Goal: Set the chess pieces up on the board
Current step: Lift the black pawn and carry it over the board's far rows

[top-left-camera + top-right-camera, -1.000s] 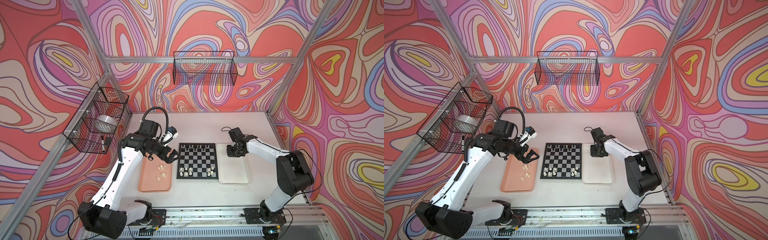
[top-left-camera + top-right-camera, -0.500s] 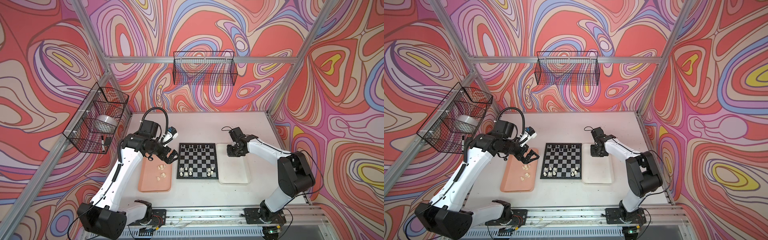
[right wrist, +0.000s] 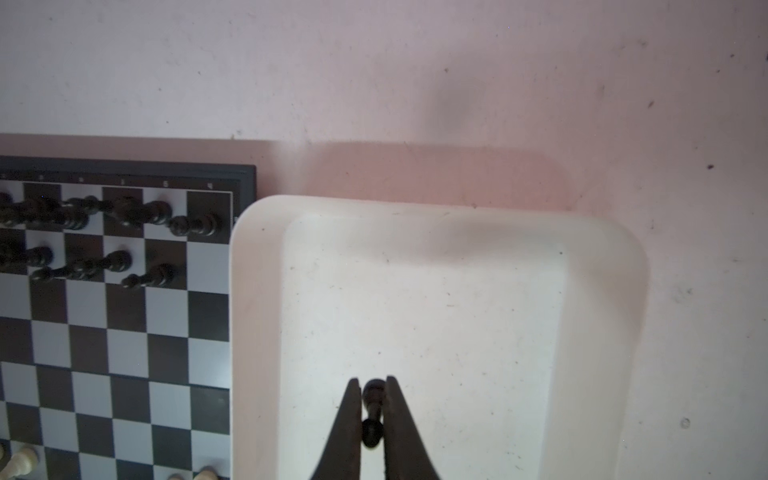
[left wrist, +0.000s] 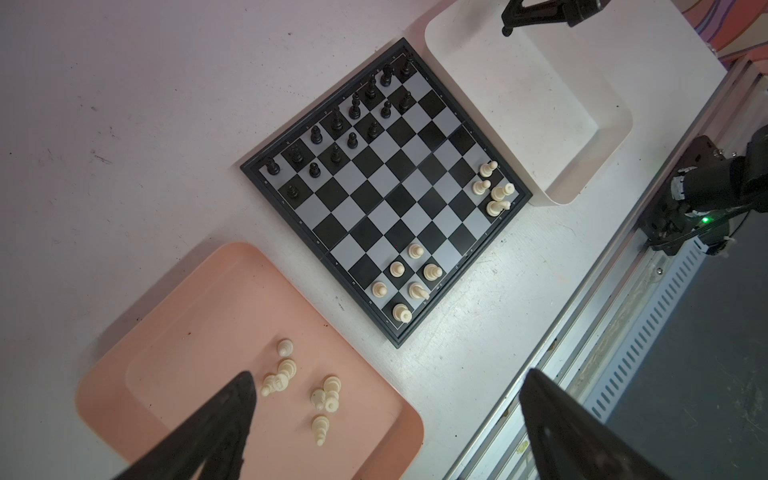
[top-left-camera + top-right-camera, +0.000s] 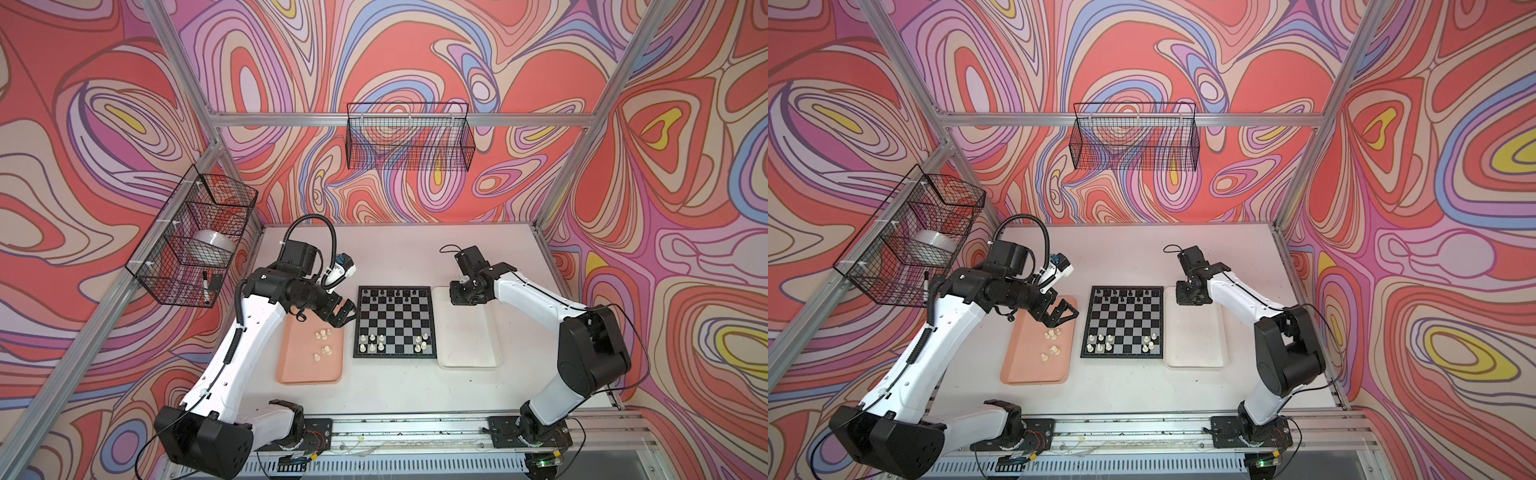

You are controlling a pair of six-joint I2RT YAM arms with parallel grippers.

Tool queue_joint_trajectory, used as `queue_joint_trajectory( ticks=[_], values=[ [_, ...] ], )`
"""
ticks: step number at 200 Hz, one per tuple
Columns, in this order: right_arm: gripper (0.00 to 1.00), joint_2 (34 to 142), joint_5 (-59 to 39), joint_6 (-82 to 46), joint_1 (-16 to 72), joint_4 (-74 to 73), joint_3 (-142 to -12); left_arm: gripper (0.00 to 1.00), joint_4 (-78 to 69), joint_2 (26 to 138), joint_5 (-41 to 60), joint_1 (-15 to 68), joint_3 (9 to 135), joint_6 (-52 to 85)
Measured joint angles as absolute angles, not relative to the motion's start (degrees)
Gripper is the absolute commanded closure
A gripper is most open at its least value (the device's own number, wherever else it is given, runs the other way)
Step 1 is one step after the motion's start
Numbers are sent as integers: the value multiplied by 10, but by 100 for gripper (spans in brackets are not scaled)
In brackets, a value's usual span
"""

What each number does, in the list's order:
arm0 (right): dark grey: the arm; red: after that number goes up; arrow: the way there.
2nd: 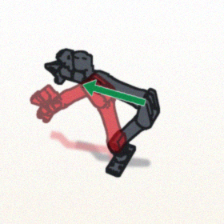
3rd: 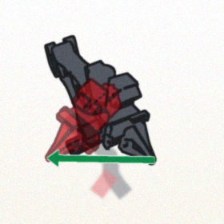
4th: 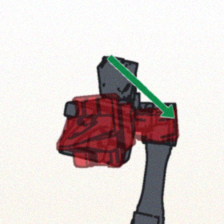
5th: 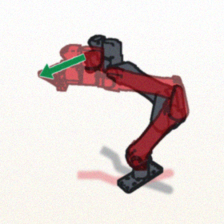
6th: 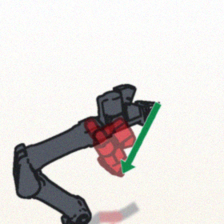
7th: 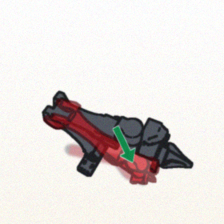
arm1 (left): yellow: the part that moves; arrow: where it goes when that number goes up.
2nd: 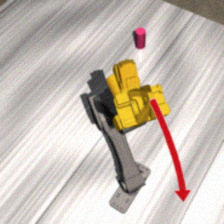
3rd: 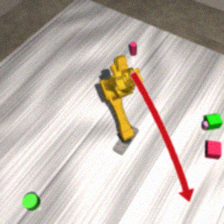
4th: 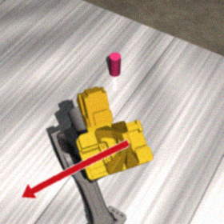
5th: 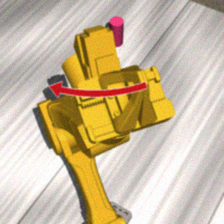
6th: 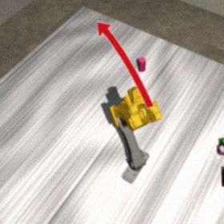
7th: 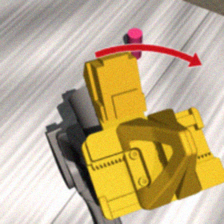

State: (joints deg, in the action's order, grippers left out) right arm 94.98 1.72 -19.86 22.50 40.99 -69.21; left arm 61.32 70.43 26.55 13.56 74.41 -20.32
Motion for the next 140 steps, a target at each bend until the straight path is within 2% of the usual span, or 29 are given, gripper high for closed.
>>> queue_joint_trajectory(
  ticks=[140],
  values=[
    [89, 1059, 21, -221, 324, 410, -798, 0, 610, 694, 265, 136, 737, -203]
  ],
)
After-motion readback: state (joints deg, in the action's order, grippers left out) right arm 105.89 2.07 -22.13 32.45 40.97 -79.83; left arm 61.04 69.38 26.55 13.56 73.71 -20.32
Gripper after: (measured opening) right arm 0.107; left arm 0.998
